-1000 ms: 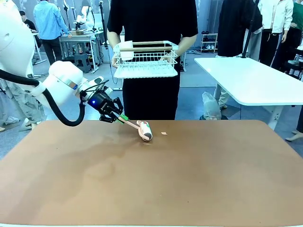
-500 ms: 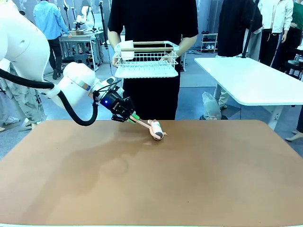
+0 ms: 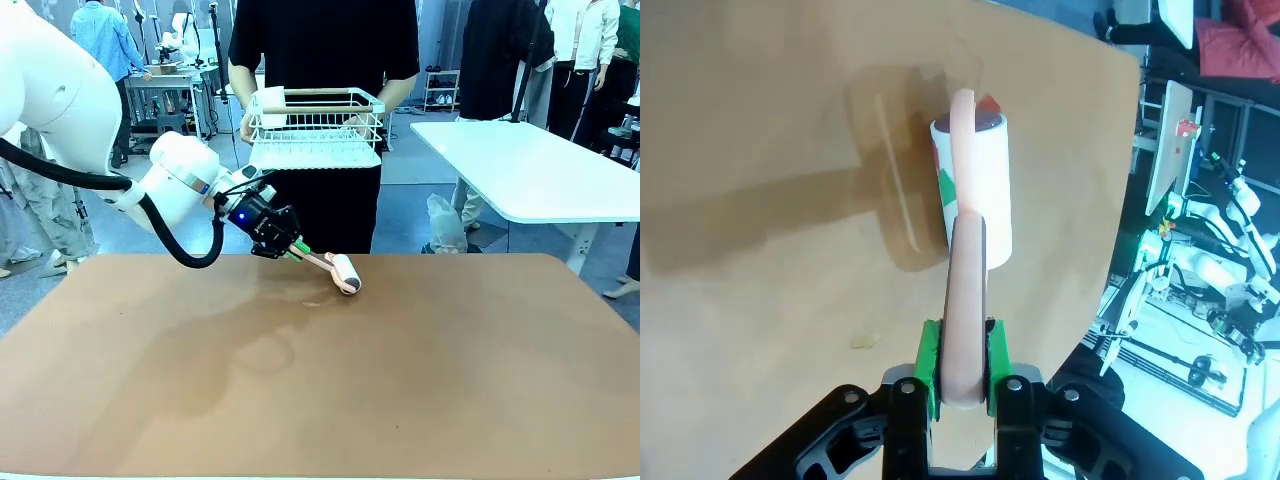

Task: Clean the table.
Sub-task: Clean the table with the Lint Roller when the human lifts the Dish drying rack.

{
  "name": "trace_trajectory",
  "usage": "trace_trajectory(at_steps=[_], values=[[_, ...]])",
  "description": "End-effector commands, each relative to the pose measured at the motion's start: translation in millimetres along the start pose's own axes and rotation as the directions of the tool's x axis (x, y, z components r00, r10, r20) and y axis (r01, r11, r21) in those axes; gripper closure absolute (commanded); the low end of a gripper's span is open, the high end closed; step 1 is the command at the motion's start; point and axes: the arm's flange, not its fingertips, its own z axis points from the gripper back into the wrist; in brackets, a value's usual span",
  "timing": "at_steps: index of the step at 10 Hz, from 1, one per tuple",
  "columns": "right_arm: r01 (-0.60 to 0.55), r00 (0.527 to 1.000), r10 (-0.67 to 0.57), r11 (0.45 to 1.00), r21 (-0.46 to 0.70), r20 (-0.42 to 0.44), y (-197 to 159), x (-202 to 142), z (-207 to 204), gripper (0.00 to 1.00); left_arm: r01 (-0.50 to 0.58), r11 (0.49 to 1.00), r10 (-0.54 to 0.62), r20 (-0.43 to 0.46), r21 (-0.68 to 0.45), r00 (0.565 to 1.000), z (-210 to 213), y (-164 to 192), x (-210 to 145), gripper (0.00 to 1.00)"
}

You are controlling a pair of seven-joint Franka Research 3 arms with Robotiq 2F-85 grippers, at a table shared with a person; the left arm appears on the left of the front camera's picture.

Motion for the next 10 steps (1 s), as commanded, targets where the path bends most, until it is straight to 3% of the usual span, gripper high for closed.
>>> trace_trajectory(at_steps=[1, 5, 8, 10], values=[[-0.010, 1.000, 0.010, 1.000, 0.003, 0.002, 3, 0, 1, 0.00, -0.009, 0.999, 0.010, -0.034, 0.035, 0.999, -33, 4, -3, 0.78], [-0.010, 1.000, 0.010, 1.000, 0.003, 0.002, 3, 0, 1, 0.00, 0.030, 0.999, -0.031, -0.065, -0.026, 0.997, -41, -21, -5, 0.78], [-0.010, 1.000, 0.010, 1.000, 0.003, 0.002, 3, 0, 1, 0.00, 0.074, 0.994, -0.080, -0.079, -0.079, 0.994, -5, -39, -6, 0.78], [-0.010, 1.000, 0.010, 1.000, 0.003, 0.002, 3, 0, 1, 0.00, 0.055, 0.989, -0.076, -0.153, -0.138, 0.985, 32, -44, -15, 0.78]])
